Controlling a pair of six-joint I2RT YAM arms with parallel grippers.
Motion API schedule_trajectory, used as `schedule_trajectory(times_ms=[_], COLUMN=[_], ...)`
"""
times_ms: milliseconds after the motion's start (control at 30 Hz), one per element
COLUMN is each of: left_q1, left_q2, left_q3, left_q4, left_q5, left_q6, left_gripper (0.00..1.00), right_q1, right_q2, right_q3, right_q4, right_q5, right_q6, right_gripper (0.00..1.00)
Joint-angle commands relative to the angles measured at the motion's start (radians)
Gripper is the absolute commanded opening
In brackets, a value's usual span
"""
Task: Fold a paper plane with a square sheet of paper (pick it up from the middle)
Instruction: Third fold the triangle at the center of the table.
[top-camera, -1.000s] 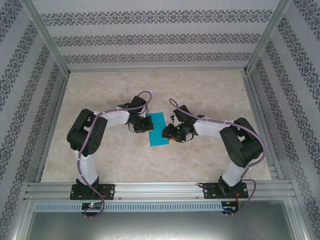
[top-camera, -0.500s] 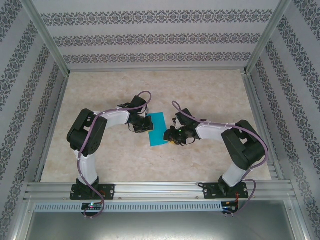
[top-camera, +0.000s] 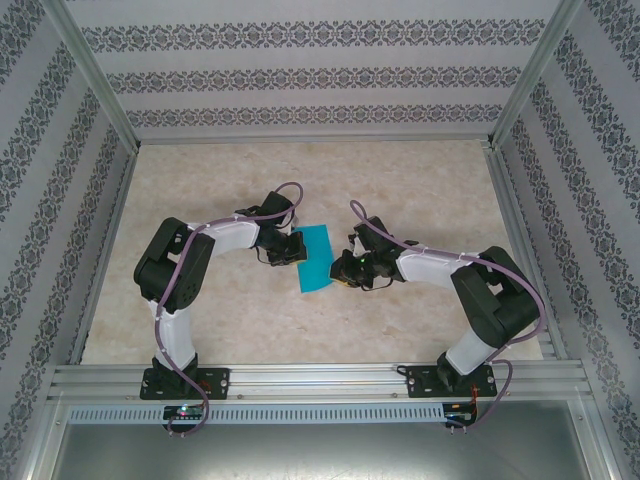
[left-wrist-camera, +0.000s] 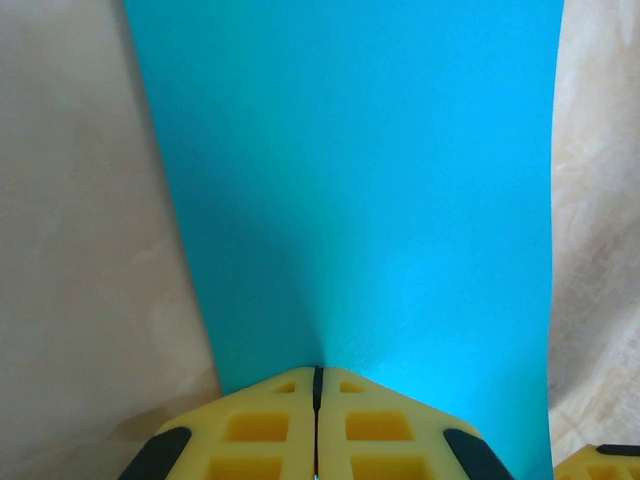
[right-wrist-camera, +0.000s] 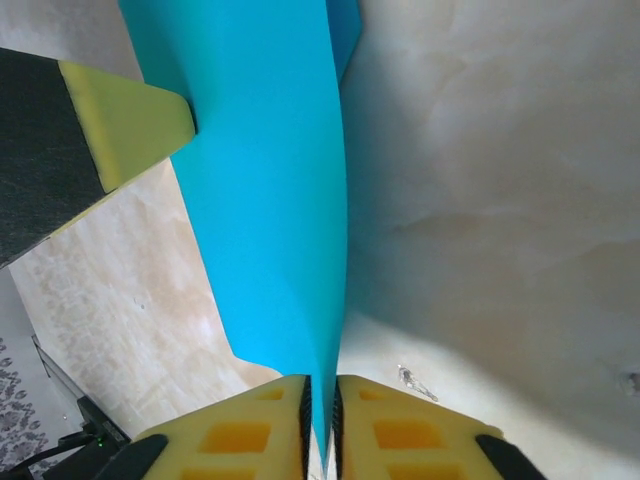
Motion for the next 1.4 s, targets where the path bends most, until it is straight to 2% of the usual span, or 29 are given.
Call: schedule_trajectory(times_ms=[0,200,300,433,567,700,967,1367], left_q1=[-0.01,-0.011,-0.011,-0.009,-0.007,0.003,0.007,0.006], left_q2=[0.087,0.076,0.04,-0.056,-0.082,-0.068,-0.062,0.041], left_q3=[-0.034,-0.028,-0.03,-0.047,-0.056,-0.065,-0.061,0.025], left_q4=[-0.092,-0.089,-0.046,0.046,0.077,0.105,0.174,0.032], left_q5=[-0.096,-0.091,-0.054,-0.053,-0.105,-0.116,-0.039,-0.087], left_q6=[0.014,0.011,0.009,-0.025,-0.051,-0.054,-0.017,0.022], left_gripper=[0.08,0.08,0.09,0.19,0.22,0.2,0.15,0.1], right_q1=[0.014,0.023,0.026,0.032,0.046,0.064,0.085,0.091], right_q2=[-0.02,-0.019,-0.019,-0.031,-0.043,-0.05,-0.024,0.032], right_q3=[-0.006,-0.006,-0.011,-0.036,-0.064,-0.077,-0.042,0.016], right_q4=[-0.012,0.008,0.017,0.022,0.057,0.08,0.07,0.083], right_q5=[0.017,0.02,0.025,0.034,0.049,0.069,0.073,0.05], right_q6=[0.022,0.047,0.061,0.092,0.148,0.19,0.21,0.211], right_gripper=[0.13,0.03,0.01,0.0,0.0,0.0,0.0,0.0])
